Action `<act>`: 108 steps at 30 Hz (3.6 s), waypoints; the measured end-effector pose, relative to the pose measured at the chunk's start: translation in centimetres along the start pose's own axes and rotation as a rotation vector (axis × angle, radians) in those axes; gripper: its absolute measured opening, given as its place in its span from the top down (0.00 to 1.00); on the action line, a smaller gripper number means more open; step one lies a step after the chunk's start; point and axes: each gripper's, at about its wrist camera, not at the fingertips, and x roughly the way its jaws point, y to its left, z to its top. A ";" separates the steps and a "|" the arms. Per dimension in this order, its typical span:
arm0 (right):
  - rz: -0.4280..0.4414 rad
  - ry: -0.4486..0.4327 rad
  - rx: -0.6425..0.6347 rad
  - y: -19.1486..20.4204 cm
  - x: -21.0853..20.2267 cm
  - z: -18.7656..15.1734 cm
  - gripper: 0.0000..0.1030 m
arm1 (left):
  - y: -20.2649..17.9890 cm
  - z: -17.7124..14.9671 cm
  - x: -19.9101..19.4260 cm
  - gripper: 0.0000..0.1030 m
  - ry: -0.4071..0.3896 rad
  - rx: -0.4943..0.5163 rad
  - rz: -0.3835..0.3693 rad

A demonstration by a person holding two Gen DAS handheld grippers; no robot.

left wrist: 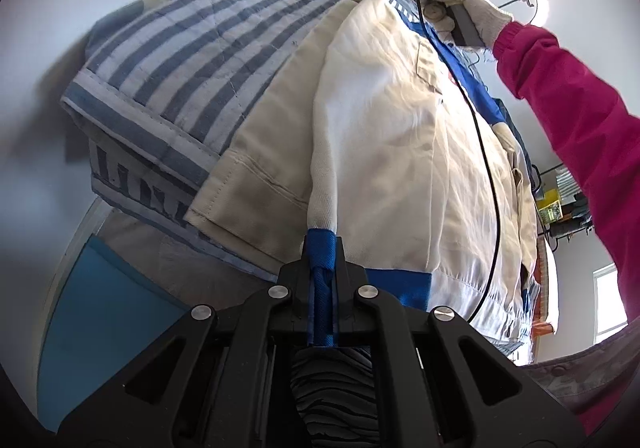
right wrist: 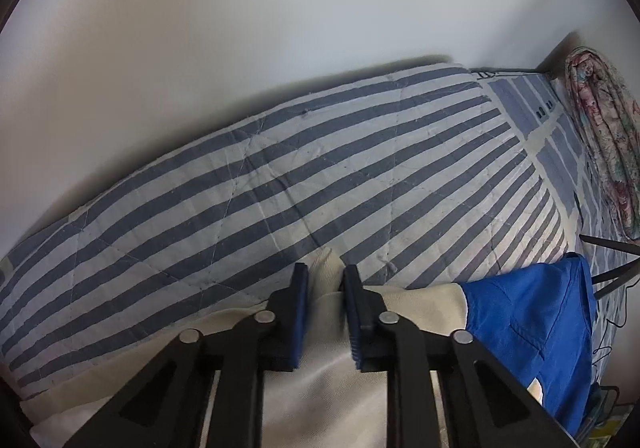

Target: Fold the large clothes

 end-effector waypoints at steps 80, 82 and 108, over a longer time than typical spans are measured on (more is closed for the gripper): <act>0.461 -0.081 0.589 9.7 -7.7 -17.4 0.98 | -4.8 3.9 1.8 0.84 -0.079 0.217 0.160; 0.477 -0.104 0.605 9.2 -8.0 -17.9 0.98 | -5.5 3.4 1.4 0.84 -0.100 0.238 0.171; 0.498 -0.244 1.100 -4.1 -6.0 -40.4 1.00 | -22.1 -6.6 7.1 0.86 0.030 0.694 0.151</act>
